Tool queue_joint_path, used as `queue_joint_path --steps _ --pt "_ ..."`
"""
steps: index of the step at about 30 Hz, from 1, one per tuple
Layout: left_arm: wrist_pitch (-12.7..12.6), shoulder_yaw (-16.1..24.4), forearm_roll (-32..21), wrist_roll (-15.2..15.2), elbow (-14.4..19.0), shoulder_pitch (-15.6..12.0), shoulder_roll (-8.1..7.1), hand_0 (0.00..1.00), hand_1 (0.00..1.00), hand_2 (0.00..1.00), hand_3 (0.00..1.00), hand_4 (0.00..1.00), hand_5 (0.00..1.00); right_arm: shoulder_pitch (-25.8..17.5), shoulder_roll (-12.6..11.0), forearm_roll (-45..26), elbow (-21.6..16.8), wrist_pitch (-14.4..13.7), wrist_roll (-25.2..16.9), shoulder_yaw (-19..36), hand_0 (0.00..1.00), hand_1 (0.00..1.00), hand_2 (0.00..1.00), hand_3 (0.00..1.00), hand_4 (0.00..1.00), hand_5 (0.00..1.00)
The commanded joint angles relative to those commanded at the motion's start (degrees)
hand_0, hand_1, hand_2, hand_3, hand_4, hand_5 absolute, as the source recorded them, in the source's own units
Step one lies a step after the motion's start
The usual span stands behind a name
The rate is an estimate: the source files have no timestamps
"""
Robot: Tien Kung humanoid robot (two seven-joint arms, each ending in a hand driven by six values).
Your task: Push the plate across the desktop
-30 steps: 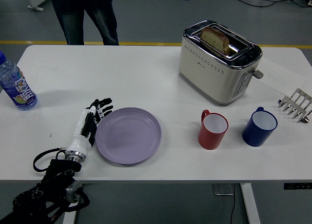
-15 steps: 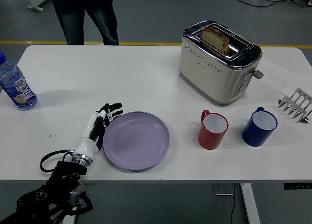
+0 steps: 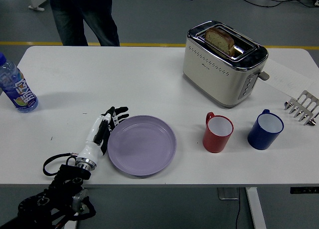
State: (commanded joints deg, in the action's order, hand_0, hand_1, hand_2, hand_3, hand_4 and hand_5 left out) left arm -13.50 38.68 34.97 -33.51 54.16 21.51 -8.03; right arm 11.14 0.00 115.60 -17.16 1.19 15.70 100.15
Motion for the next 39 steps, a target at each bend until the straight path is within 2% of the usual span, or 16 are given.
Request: queue_joint_path --steps 6,10,16,20,22,23,28,34,39 --pt "-1.6 1.9 1.2 -0.8 -0.2 -0.2 0.14 0.723 0.752 0.781 0.682 0.477 0.998 0.2 0.0 -0.1 0.1 -0.1 -0.1 -0.1 0.603 0.616 0.709 0.647 0.210 0.485" --pt "-2.6 6.7 2.3 -1.0 -0.6 -1.1 0.33 0.723 0.752 0.781 0.682 0.477 0.998 0.4 0.0 -0.6 0.1 -0.2 0.0 -0.4 0.603 0.616 0.709 0.647 0.210 0.485" --pt "-2.8 13.1 3.5 -0.3 -0.6 -1.8 -0.58 0.719 0.747 0.774 0.674 0.475 0.998 0.6 0.0 -0.7 0.1 -0.3 -0.1 -0.4 0.602 0.616 0.710 0.648 0.210 0.485" --pt "-2.5 18.1 4.3 1.2 0.3 -3.1 -2.54 0.713 0.733 0.766 0.675 0.477 0.998 0.7 0.0 -0.9 0.2 -0.4 -0.3 -0.4 0.603 0.614 0.709 0.647 0.210 0.485" --pt "-1.8 21.4 4.8 2.6 0.5 -4.3 -4.37 0.713 0.733 0.766 0.675 0.477 0.998 0.6 0.0 -1.0 0.2 -0.6 -0.5 -0.4 0.603 0.614 0.709 0.647 0.210 0.485" --pt "-1.4 23.1 4.9 3.1 0.7 -4.9 -5.33 0.680 0.672 0.697 0.670 0.481 0.998 0.6 0.0 -1.0 0.2 -0.7 -0.5 -0.3 0.603 0.616 0.707 0.647 0.211 0.486" --pt "-0.5 29.5 5.0 3.9 3.3 -8.4 -8.39 0.680 0.672 0.697 0.670 0.481 0.998 0.5 0.0 -0.9 0.3 -0.9 -0.6 0.0 0.603 0.616 0.707 0.647 0.211 0.486" --pt "0.0 37.5 5.0 4.1 6.1 -12.6 -9.97 0.680 0.669 0.691 0.662 0.480 0.998 0.4 0.0 -1.0 0.3 -1.0 -0.6 0.1 0.603 0.614 0.706 0.646 0.211 0.487" --pt "0.1 43.1 5.3 4.1 6.5 -14.8 -10.10 0.679 0.665 0.688 0.657 0.485 0.998 0.3 0.0 -1.0 0.2 -1.1 -0.5 0.2 0.603 0.613 0.705 0.647 0.211 0.486"
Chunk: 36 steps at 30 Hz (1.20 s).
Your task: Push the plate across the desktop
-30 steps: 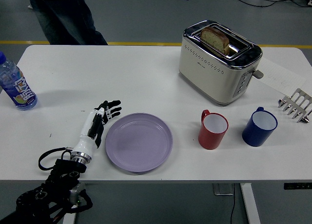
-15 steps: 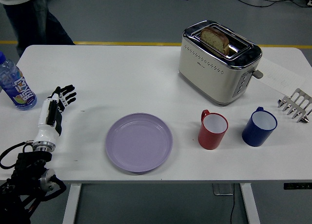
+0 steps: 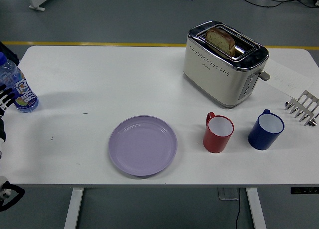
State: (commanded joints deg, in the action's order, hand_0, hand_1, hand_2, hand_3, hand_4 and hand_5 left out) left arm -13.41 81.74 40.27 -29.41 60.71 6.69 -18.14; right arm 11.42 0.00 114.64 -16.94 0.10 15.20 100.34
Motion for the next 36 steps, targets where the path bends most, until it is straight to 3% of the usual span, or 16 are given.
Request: queue_joint_path --steps 7,8,12,16,19,20,22,25,33,36 --pt "0.7 5.4 0.8 0.9 0.7 -2.9 0.60 0.668 0.663 0.684 0.654 0.492 0.998 -0.4 0.0 -0.2 0.0 -0.2 0.1 0.0 0.603 0.614 0.702 0.646 0.211 0.486" --pt "0.8 5.8 0.8 1.1 0.8 -3.1 0.67 0.633 0.645 0.666 0.631 0.501 0.998 -0.4 0.0 -0.2 0.0 -0.2 0.1 0.0 0.603 0.613 0.701 0.646 0.211 0.488" --pt "3.8 10.0 0.4 4.4 1.9 -4.8 1.70 0.633 0.645 0.666 0.631 0.501 0.998 -0.7 0.0 -0.5 0.0 -0.3 0.2 -0.1 0.603 0.613 0.701 0.646 0.211 0.488" --pt "8.4 14.0 -4.4 11.1 4.0 -6.3 3.18 0.584 0.636 0.648 0.617 0.509 0.998 -1.0 0.0 -0.6 -0.1 -0.4 0.2 -0.1 0.603 0.612 0.699 0.647 0.211 0.489" --pt "11.1 17.3 -8.9 18.3 5.8 -6.7 4.61 0.584 0.636 0.648 0.617 0.509 0.998 -1.1 0.0 -0.4 -0.1 -0.3 0.2 0.0 0.603 0.612 0.699 0.647 0.211 0.489" --pt "12.0 18.0 -9.9 20.1 6.1 -6.8 5.08 0.492 0.601 0.630 0.610 0.514 0.998 -1.2 0.0 -0.3 -0.1 -0.3 0.2 0.1 0.603 0.613 0.698 0.646 0.211 0.491" --pt "14.9 19.4 -12.4 24.6 6.3 -6.7 5.81 0.492 0.601 0.630 0.610 0.514 0.998 -1.3 0.0 0.0 -0.1 -0.2 0.2 0.3 0.603 0.613 0.698 0.646 0.211 0.491" --pt "17.9 20.5 -16.4 28.7 6.0 -6.2 7.19 0.492 0.601 0.630 0.610 0.514 0.998 -1.5 0.0 0.2 -0.2 -0.2 0.3 0.5 0.603 0.613 0.698 0.646 0.211 0.491" --pt "19.4 22.0 -21.0 29.9 5.9 -4.5 11.00 0.487 0.599 0.624 0.614 0.524 0.998 -1.7 0.0 0.7 -0.2 -0.2 0.4 0.9 0.603 0.612 0.694 0.646 0.211 0.492" --pt "19.8 21.8 -21.5 29.9 5.7 -4.0 11.48 0.487 0.599 0.624 0.614 0.524 0.998 -1.5 0.0 0.5 -0.2 -0.4 0.3 0.8 0.603 0.612 0.694 0.646 0.211 0.492"
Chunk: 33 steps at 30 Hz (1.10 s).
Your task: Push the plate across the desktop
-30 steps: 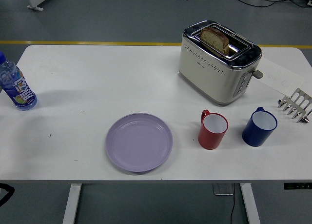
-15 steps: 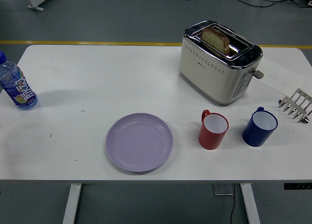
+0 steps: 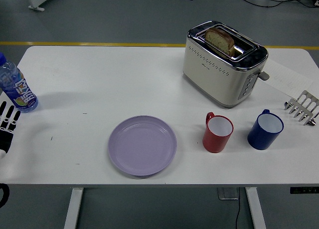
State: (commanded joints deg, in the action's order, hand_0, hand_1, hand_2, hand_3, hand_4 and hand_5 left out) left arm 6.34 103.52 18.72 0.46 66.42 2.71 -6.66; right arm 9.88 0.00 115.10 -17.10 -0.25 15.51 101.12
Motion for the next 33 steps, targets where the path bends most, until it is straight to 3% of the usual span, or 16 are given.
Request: queue_joint_path --steps 33 --pt "0.0 0.1 -0.5 -0.9 -1.4 -0.3 0.11 0.504 0.604 0.618 0.602 0.526 0.998 -0.8 0.0 0.0 0.0 -0.6 0.1 0.2 0.603 0.610 0.686 0.647 0.210 0.494"
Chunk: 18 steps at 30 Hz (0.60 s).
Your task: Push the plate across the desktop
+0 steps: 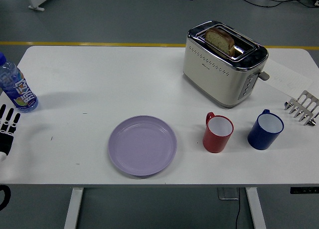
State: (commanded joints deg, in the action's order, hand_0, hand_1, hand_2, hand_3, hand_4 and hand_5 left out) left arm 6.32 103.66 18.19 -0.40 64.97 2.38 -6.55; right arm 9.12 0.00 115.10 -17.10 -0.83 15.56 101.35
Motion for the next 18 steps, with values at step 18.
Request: queue_joint_path --steps 18 --pt "0.1 0.3 0.0 -0.1 -0.2 0.7 0.17 0.507 0.605 0.613 0.599 0.524 0.998 0.7 0.0 -0.7 0.1 -0.2 0.0 -0.4 0.602 0.609 0.685 0.646 0.209 0.495"
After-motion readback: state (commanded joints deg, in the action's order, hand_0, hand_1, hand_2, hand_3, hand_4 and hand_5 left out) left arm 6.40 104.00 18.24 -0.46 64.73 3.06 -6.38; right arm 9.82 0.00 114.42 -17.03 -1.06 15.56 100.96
